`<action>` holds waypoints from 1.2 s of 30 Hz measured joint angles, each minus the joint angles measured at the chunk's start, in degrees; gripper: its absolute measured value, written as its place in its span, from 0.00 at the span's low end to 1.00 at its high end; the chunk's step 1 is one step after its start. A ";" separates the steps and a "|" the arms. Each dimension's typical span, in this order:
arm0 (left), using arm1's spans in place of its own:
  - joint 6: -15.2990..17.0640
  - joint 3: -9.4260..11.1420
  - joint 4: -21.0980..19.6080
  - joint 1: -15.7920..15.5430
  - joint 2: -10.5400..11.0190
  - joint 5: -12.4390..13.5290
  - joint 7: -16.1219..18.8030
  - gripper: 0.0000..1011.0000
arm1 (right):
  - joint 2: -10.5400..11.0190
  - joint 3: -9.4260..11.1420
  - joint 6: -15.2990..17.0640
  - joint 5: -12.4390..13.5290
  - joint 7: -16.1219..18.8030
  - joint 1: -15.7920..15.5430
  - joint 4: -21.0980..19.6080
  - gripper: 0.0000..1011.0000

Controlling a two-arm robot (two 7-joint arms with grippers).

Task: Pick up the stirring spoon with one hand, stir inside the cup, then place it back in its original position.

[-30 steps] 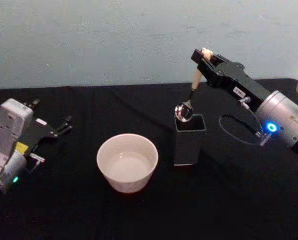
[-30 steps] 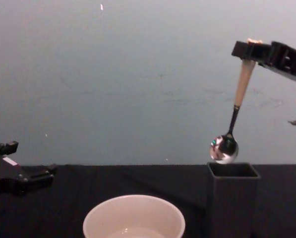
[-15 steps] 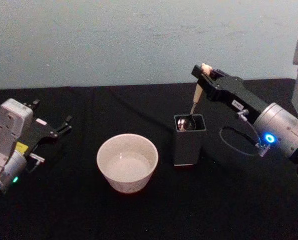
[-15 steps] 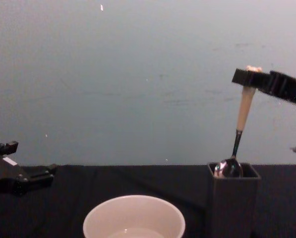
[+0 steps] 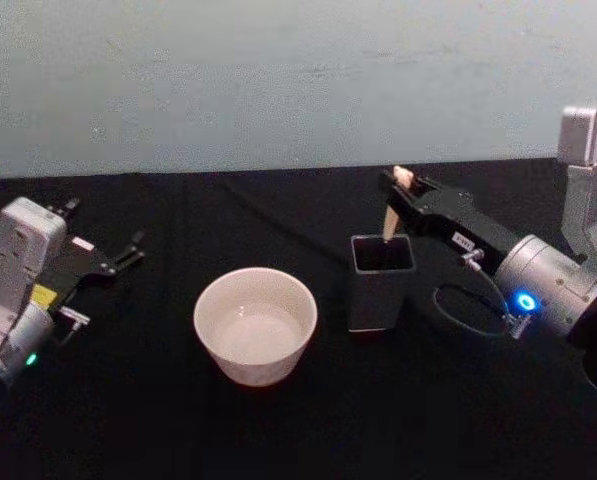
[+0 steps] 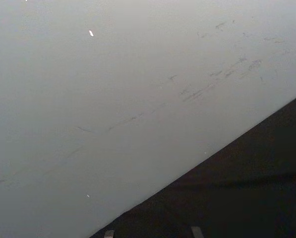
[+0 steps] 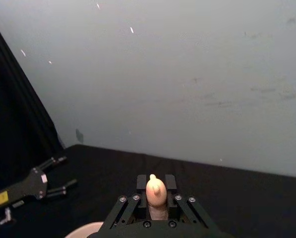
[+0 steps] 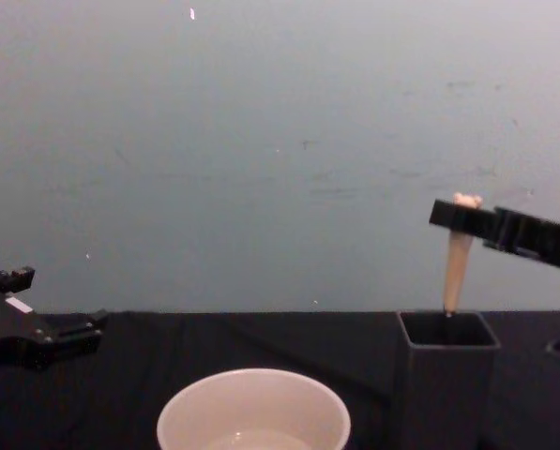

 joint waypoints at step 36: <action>0.00 0.00 0.00 0.00 0.00 0.00 0.00 0.99 | -1.23 -0.08 2.05 -1.02 0.58 0.15 4.00 0.21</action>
